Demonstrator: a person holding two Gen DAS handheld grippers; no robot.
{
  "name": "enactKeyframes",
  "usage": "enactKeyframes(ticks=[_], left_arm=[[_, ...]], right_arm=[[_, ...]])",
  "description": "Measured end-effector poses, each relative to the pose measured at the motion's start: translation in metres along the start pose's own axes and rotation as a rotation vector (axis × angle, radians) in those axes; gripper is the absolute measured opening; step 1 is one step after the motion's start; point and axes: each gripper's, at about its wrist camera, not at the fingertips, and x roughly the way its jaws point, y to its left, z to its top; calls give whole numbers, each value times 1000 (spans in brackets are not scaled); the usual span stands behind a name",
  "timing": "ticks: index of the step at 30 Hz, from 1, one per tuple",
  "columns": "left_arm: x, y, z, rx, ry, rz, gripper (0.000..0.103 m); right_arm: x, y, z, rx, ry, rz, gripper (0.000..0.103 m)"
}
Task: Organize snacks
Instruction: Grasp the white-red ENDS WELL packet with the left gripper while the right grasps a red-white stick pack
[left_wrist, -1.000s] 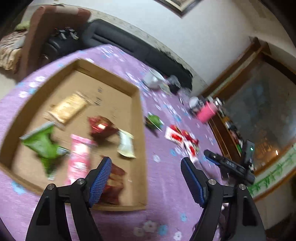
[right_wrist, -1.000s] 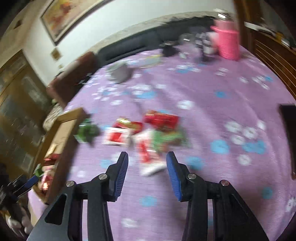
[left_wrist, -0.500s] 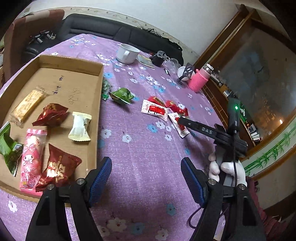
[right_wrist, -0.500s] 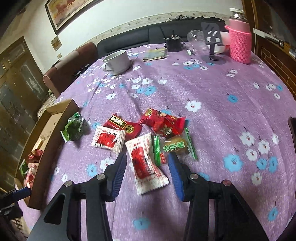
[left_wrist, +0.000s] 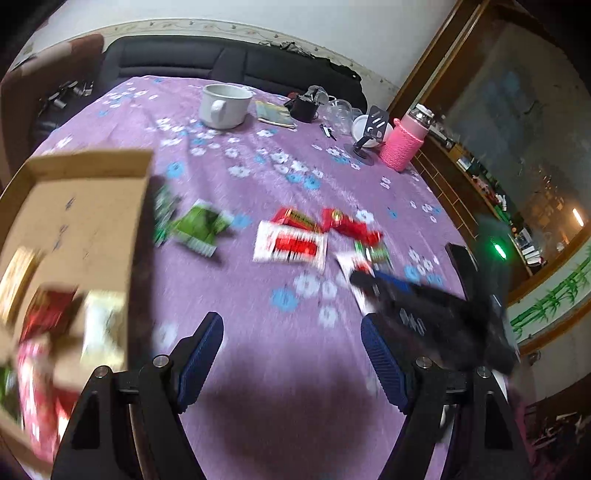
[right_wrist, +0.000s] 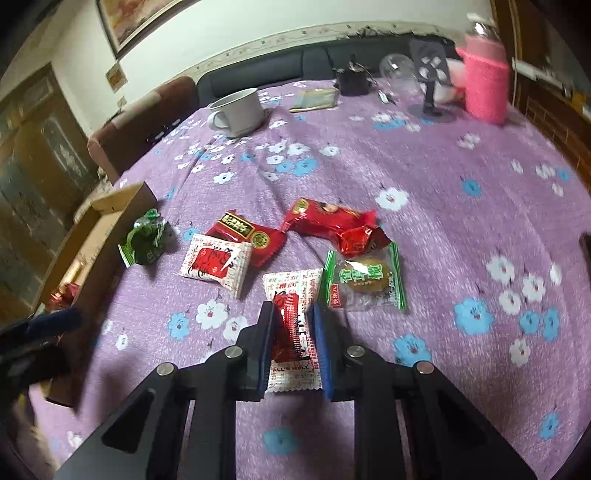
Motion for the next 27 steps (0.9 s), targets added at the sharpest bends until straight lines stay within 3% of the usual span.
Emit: enactKeyframes(ticks=[5,8,11,14,18,21,27], left_arm=[[52,-11,48,50,22,54,80],[85,-22,69,143,38,132,80],[106,-26,74,198,92,142,80],[122,-27,62,246,190,144,79],[105,-38,38,347,232,133,69],[88,-40,17,383,273,93,70],[59,-46,-20,520,206,151,73]], right_arm=[[0,-16,0,77,7,85,20],[1,-14,0,63,1,82,20],[0,-13,0,58,1,80,20],[0,-15,1,69,5,89,20],[-1,-19,2,90,12,98,20],[-1,-22,2,103,16,105,20],[0,-20,2,93,13,93,20]])
